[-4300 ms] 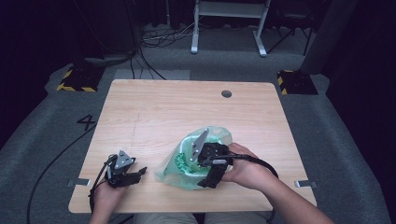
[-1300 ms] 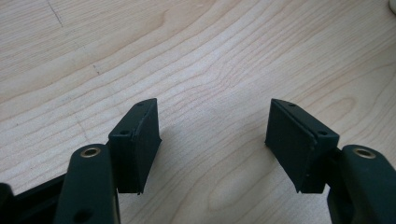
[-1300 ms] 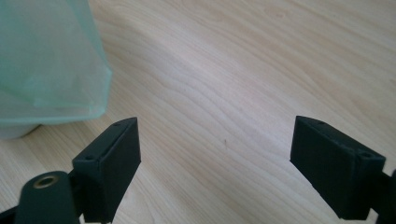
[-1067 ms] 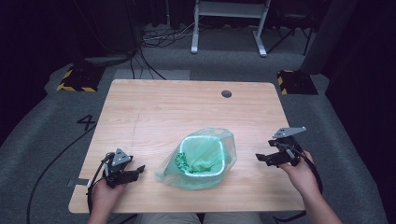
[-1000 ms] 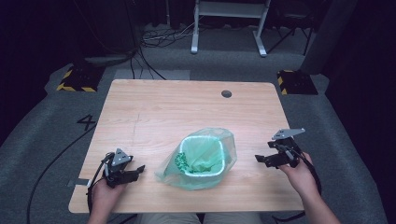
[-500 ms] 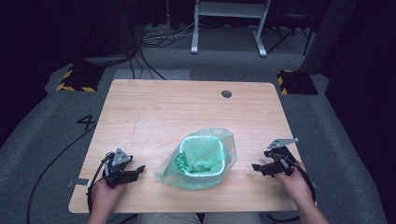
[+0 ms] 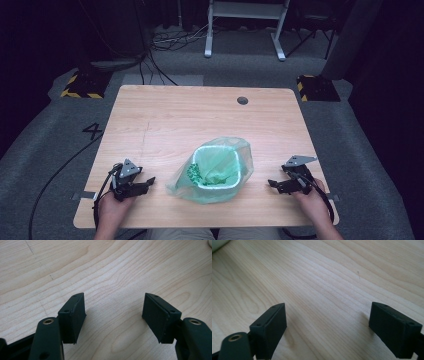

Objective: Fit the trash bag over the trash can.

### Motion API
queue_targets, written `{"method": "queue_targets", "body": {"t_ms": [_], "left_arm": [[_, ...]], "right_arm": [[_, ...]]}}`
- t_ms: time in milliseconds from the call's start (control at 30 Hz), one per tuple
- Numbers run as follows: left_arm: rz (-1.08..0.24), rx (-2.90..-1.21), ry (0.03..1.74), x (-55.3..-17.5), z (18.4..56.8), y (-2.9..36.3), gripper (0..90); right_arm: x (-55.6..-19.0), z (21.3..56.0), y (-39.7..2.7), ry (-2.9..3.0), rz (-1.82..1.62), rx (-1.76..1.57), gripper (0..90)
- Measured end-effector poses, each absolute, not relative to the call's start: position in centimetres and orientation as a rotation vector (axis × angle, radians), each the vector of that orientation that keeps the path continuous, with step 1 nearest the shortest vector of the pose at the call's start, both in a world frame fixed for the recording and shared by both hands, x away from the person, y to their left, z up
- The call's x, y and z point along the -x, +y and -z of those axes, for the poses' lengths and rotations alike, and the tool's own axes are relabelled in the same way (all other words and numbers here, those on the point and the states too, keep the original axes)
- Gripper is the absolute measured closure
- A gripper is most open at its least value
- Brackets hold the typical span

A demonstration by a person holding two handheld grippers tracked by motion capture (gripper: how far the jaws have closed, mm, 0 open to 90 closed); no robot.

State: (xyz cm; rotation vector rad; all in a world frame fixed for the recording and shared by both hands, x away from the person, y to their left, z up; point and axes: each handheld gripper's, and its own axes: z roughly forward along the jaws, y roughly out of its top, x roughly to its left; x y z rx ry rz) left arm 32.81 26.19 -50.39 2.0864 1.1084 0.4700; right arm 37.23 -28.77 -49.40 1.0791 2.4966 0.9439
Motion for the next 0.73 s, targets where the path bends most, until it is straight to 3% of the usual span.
{"method": "queue_targets", "body": {"t_ms": [300, 733], "left_arm": [[-0.470, -2.086, 1.108, -32.81, 50.39, 26.19, 34.9], [-0.473, -2.090, 1.106, -32.82, 50.38, 26.22, 34.8]], "right_arm": [[-36.55, 50.52, -28.26, 2.410, -1.014, -1.063, 1.6], [-36.45, 50.53, -28.28, 2.406, -1.014, -1.066, 1.4]]}}
